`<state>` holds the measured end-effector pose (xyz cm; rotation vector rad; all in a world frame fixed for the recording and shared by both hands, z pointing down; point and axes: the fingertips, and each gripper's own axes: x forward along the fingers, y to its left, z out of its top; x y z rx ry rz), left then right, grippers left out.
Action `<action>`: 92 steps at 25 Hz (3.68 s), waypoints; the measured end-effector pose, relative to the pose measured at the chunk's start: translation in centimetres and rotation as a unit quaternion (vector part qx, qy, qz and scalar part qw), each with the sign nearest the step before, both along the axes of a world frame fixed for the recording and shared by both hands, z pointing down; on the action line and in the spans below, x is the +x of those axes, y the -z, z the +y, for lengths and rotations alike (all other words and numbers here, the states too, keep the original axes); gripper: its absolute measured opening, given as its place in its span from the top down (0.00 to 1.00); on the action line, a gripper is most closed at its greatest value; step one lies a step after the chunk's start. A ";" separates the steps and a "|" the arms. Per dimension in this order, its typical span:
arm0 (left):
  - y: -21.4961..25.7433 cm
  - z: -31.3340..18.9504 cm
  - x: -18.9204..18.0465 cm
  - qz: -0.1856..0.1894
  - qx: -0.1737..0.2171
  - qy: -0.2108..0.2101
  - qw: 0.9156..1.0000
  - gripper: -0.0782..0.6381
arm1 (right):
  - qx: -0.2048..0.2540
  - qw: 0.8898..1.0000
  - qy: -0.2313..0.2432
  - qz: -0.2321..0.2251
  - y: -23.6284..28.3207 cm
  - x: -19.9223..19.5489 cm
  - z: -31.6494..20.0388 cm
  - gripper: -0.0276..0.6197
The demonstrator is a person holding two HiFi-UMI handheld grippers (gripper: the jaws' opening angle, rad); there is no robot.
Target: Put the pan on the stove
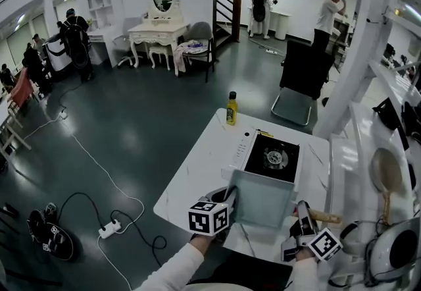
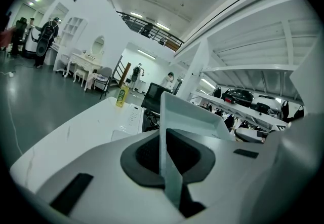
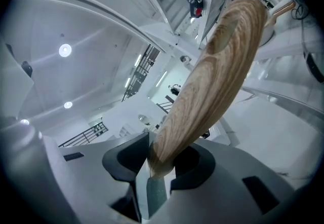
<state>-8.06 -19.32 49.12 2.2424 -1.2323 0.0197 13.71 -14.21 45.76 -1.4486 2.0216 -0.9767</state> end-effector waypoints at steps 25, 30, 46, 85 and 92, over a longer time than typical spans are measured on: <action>-1.9 -15.9 7.1 -0.034 -0.027 -0.010 0.999 0.85 | -0.047 0.999 -0.003 -0.010 -3.1 6.7 -14.5 0.74; -2.3 -19.1 8.2 -0.034 -0.036 -0.008 0.999 0.85 | -0.051 0.999 -0.004 -0.013 -3.5 7.9 -17.7 0.74; -4.1 -25.2 10.2 -0.048 -0.066 -0.020 0.996 0.85 | -0.082 0.996 -0.001 -0.021 -5.4 9.5 -23.6 0.74; -7.8 -26.0 10.8 -0.083 -0.110 -0.034 0.990 0.84 | -0.111 0.992 0.002 -0.065 -8.2 10.2 -25.0 0.71; -7.2 -26.1 9.9 -0.081 -0.103 -0.017 0.991 0.76 | -0.107 0.993 0.010 -0.046 -8.2 10.2 -25.0 0.71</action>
